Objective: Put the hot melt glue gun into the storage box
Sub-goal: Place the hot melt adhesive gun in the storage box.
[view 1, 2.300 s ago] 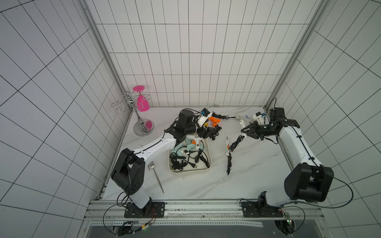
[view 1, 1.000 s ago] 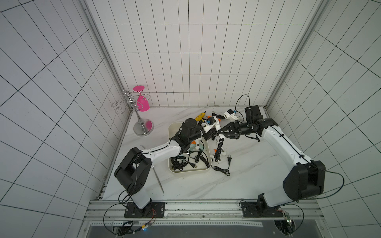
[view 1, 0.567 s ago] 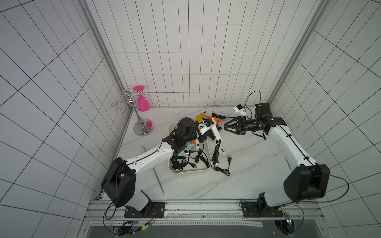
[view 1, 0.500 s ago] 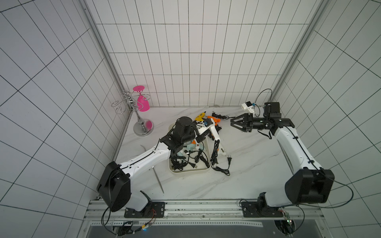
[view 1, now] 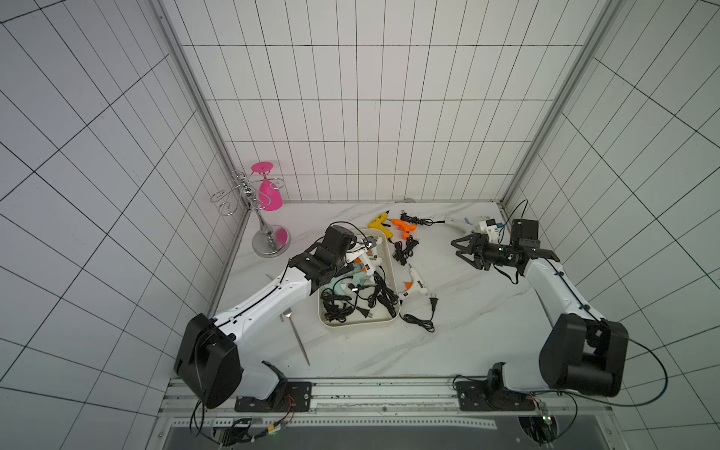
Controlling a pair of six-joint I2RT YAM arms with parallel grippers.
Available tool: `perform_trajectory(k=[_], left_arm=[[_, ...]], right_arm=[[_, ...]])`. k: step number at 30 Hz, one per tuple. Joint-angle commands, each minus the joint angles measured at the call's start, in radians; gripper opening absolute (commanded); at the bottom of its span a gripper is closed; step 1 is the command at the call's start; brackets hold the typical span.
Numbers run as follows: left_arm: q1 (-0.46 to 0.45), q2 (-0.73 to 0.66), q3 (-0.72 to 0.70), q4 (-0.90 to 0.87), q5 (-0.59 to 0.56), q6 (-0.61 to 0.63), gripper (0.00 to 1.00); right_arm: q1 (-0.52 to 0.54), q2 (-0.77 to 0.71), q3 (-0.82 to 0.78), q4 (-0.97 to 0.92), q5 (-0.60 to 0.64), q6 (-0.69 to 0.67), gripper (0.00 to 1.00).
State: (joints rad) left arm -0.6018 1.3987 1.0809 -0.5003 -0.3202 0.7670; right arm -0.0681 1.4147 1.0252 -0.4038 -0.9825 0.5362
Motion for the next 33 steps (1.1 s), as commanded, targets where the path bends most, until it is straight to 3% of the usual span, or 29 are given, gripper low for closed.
perform_trajectory(k=[1,9,14,21,24,28,33], left_arm=[[0.001,-0.013,-0.060,0.048,-0.116,0.094,0.14],[-0.017,0.012,-0.167,0.098,-0.128,0.179,0.14],[-0.144,0.071,-0.193,0.075,-0.203,0.201,0.15],[-0.268,0.179,-0.192,0.030,-0.227,0.114,0.19],[-0.300,0.241,-0.170,0.028,-0.234,0.078,0.30],[-0.335,0.318,-0.120,0.022,-0.340,-0.002,0.59],[-0.360,0.366,-0.017,-0.031,-0.452,-0.143,0.69]], right_arm=[[-0.003,-0.002,-0.059,0.044,0.038,-0.036,0.58],[-0.002,0.061,-0.125,0.157,-0.008,-0.003,0.58],[-0.002,0.101,-0.110,0.152,-0.019,-0.016,0.58],[0.000,0.122,-0.102,0.105,0.027,-0.068,0.58],[0.013,0.123,-0.079,0.018,0.110,-0.124,0.58],[0.083,0.116,-0.030,-0.133,0.365,-0.213,0.58],[0.232,0.134,0.032,-0.211,0.619,-0.263,0.58]])
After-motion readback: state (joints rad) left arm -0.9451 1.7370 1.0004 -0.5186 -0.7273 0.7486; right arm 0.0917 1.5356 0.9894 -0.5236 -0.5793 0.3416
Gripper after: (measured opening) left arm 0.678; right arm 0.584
